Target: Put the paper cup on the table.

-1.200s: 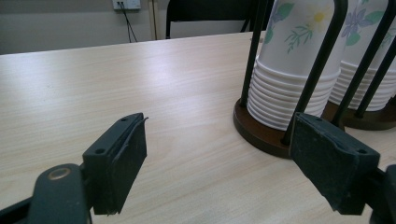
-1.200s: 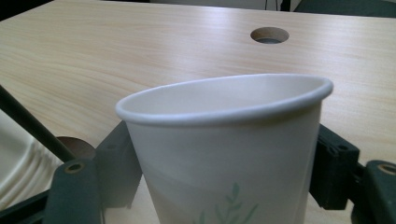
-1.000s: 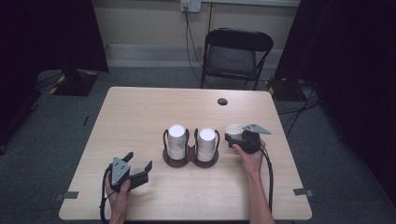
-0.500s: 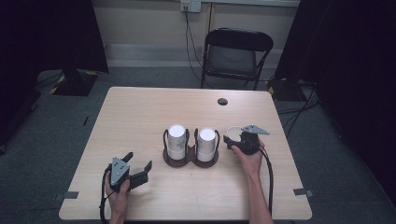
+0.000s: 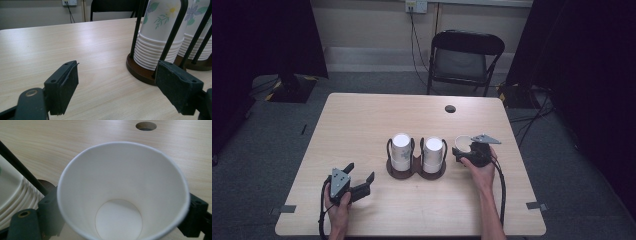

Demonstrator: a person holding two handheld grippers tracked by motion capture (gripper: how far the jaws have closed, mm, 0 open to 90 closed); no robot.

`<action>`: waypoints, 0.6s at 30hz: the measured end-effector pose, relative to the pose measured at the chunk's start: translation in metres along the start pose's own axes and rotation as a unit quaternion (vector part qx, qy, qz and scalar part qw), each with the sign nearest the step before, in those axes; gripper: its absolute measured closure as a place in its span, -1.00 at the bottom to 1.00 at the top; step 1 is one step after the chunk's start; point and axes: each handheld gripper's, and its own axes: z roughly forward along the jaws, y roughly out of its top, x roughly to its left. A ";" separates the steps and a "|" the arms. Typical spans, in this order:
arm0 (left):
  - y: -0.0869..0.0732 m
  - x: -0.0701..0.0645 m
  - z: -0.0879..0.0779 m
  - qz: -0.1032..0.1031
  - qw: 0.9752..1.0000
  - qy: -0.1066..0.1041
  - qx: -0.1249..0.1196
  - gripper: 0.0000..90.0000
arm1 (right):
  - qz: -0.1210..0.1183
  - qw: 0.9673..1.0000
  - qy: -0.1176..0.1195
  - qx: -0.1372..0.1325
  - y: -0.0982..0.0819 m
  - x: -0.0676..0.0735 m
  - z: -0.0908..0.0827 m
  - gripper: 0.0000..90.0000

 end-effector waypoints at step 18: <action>0.001 -0.001 0.002 -0.003 1.000 0.004 0.007 -0.60 | 0.030 1.000 -0.006 -0.004 -0.017 -0.002 -0.015 -0.69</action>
